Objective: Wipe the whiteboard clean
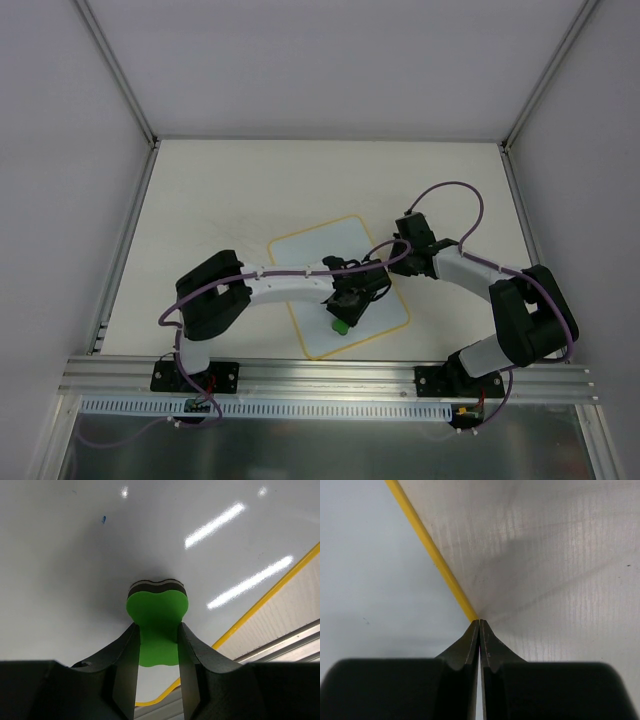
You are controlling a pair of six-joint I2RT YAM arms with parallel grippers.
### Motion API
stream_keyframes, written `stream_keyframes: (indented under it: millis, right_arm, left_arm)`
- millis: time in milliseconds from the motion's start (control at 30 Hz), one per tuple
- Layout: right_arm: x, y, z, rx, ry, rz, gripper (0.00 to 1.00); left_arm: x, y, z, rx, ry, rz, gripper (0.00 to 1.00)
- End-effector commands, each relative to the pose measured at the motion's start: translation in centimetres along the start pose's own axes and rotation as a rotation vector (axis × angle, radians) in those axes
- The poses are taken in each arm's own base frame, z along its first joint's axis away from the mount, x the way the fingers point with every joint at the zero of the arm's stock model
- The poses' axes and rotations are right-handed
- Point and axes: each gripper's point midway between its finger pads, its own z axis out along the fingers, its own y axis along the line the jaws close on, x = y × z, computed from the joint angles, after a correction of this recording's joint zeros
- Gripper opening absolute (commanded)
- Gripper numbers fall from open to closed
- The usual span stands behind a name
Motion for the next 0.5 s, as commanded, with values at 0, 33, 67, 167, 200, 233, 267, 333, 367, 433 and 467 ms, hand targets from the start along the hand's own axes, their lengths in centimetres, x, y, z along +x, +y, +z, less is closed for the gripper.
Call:
stream_keyframes:
  millis: [0, 33, 67, 167, 200, 233, 267, 333, 367, 433, 467]
  right_arm:
    - [0.3, -1.0, -0.2, 0.035, 0.001, 0.022, 0.04]
    - [0.2, -1.0, -0.3, 0.033, -0.005, 0.023, 0.04]
    - [0.3, -1.1, -0.3, 0.034, -0.003, 0.023, 0.04]
    - [0.4, -1.2, -0.4, 0.038, -0.006, 0.023, 0.04]
    - [0.4, -1.3, -0.4, 0.038, -0.003, 0.024, 0.04]
    - [0.5, -1.3, -0.3, 0.040, -0.002, 0.024, 0.04]
    - [0.6, -1.3, -0.3, 0.039, 0.001, 0.025, 0.04]
    - [0.5, -1.3, -0.3, 0.038, -0.001, 0.025, 0.04]
    - [0.6, -1.3, -0.2, 0.038, -0.001, 0.025, 0.04]
    - [0.6, -1.3, -0.2, 0.037, -0.002, 0.026, 0.04]
    - [0.5, -1.2, -0.2, 0.034, -0.003, 0.027, 0.04]
  left_arm:
    - [1.8, 4.6, 1.1, -0.109, 0.090, -0.111, 0.00]
    - [1.6, 5.5, 1.1, -0.123, 0.087, -0.139, 0.00]
    - [1.4, 6.5, 0.9, -0.140, 0.078, -0.162, 0.00]
    - [0.0, 10.0, 0.4, -0.189, 0.046, -0.218, 0.00]
    - [-0.5, 10.7, 0.4, -0.203, 0.034, -0.223, 0.00]
    - [-1.0, 11.8, 0.2, -0.212, 0.028, -0.230, 0.00]
    - [-1.9, 12.2, 0.2, -0.211, 0.017, -0.233, 0.00]
    - [-3.0, 13.0, 0.2, -0.214, 0.008, -0.205, 0.00]
    - [-4.3, 13.3, 0.3, -0.216, -0.009, -0.203, 0.00]
    - [-5.5, 13.5, 0.6, -0.219, -0.018, -0.171, 0.00]
    - [-6.5, 13.5, 1.1, -0.218, -0.025, -0.162, 0.00]
